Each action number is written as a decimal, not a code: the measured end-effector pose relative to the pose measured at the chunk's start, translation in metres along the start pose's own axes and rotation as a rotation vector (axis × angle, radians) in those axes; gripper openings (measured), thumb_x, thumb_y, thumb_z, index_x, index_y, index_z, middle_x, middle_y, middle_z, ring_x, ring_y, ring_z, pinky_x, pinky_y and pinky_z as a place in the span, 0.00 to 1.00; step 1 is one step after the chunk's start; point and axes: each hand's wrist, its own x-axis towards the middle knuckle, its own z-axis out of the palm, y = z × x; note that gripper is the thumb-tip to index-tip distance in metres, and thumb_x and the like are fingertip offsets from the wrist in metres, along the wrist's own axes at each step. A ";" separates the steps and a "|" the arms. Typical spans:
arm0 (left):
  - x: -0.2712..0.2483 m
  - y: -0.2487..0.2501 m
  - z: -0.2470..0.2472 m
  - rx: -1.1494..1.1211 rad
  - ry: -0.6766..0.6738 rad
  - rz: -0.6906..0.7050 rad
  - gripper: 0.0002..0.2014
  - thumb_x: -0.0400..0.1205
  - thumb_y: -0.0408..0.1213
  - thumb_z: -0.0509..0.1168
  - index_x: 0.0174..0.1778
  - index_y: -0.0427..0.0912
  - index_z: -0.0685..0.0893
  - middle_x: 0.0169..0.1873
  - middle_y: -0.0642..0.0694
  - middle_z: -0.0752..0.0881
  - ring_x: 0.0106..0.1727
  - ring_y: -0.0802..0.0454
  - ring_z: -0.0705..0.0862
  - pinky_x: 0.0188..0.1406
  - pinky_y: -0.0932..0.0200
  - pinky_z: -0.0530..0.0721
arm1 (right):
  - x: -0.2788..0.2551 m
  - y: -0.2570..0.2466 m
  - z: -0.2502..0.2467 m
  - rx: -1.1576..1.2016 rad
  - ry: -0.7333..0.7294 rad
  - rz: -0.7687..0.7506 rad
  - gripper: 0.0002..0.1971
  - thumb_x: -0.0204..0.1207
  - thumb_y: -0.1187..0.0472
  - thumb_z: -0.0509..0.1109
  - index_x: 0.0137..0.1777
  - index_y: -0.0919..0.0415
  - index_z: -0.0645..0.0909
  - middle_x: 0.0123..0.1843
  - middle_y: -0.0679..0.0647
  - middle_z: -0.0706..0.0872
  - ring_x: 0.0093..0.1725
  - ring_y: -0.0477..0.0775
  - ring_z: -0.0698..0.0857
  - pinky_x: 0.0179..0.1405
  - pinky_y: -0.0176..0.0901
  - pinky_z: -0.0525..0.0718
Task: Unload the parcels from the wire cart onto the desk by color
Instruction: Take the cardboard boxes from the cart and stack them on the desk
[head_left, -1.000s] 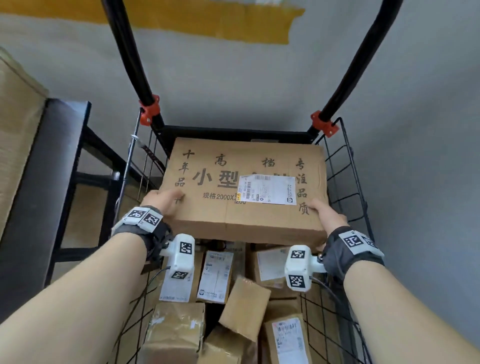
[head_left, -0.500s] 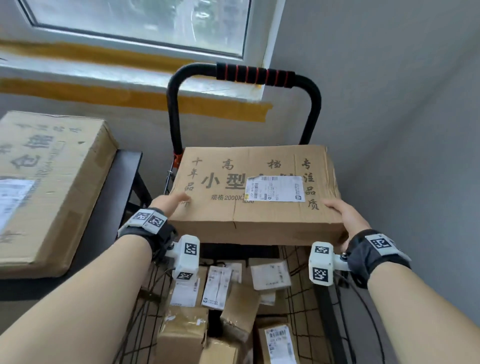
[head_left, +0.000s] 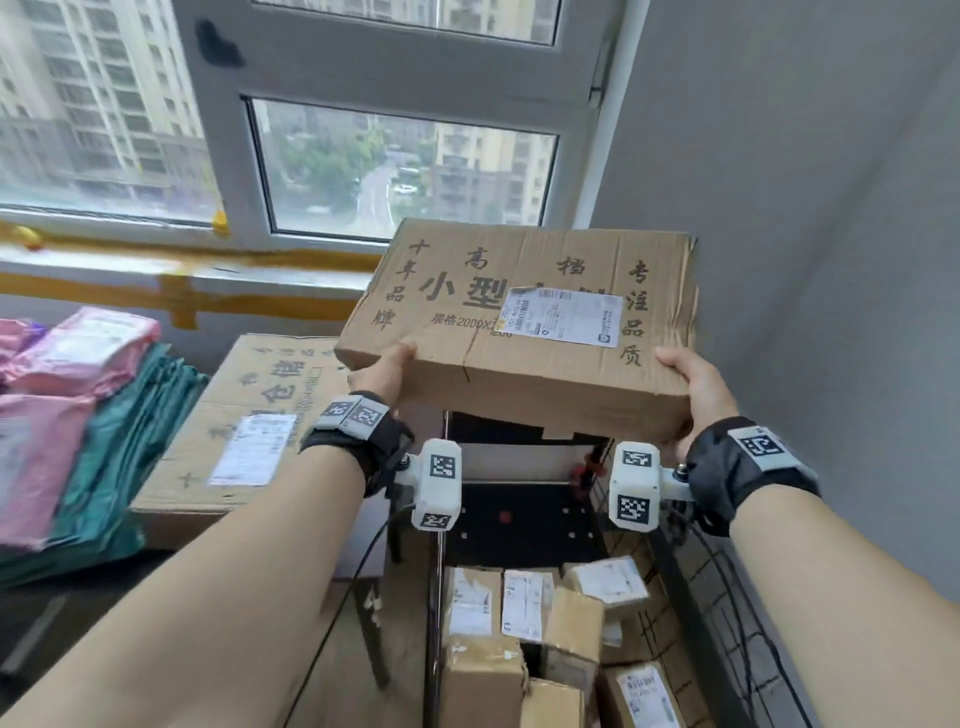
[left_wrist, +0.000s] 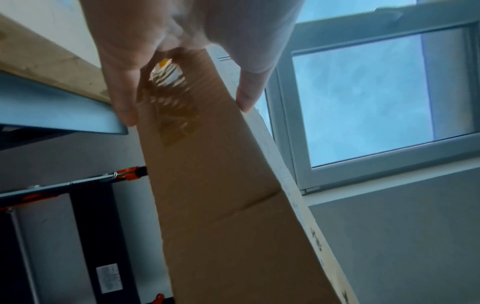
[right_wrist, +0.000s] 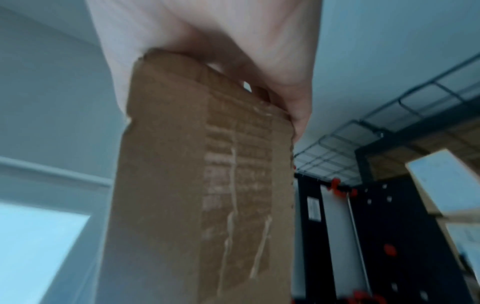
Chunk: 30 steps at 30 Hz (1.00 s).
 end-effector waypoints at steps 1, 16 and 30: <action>-0.006 0.003 -0.012 -0.041 -0.031 -0.016 0.57 0.48 0.64 0.77 0.73 0.46 0.67 0.63 0.44 0.81 0.57 0.42 0.83 0.58 0.40 0.82 | -0.011 0.005 0.011 0.009 -0.009 0.000 0.29 0.49 0.50 0.81 0.53 0.56 0.86 0.51 0.55 0.91 0.46 0.60 0.90 0.54 0.66 0.85; -0.022 0.031 -0.136 -0.241 -0.103 -0.012 0.29 0.72 0.51 0.71 0.61 0.39 0.69 0.46 0.41 0.77 0.53 0.42 0.82 0.58 0.42 0.82 | -0.090 0.044 0.157 -0.316 -0.258 0.030 0.23 0.64 0.46 0.74 0.59 0.53 0.78 0.61 0.57 0.83 0.60 0.58 0.80 0.66 0.61 0.70; 0.052 0.076 -0.194 0.052 0.072 0.156 0.28 0.71 0.36 0.72 0.67 0.40 0.73 0.50 0.41 0.83 0.46 0.47 0.83 0.40 0.54 0.82 | -0.018 0.058 0.244 -0.729 -0.485 -0.028 0.26 0.78 0.46 0.66 0.72 0.59 0.75 0.70 0.60 0.79 0.70 0.64 0.76 0.70 0.59 0.72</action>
